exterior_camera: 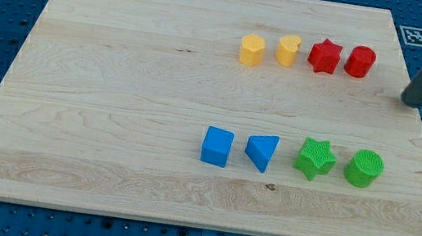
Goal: Move the red circle to the top of the yellow heart
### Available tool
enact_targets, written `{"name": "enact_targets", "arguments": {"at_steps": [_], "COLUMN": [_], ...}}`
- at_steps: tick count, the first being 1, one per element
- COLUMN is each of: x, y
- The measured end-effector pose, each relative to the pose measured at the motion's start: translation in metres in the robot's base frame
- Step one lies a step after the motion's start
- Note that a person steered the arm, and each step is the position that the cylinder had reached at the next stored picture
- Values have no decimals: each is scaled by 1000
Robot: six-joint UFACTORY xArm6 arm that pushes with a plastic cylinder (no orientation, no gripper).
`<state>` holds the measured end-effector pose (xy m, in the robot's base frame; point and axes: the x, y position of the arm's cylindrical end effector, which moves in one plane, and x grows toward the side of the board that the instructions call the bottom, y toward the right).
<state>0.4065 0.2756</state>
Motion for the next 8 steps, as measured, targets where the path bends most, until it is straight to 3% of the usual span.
{"name": "enact_targets", "arguments": {"at_steps": [4,6,8], "x": [-110,-121,-159], "y": [-84,-129,-156]}}
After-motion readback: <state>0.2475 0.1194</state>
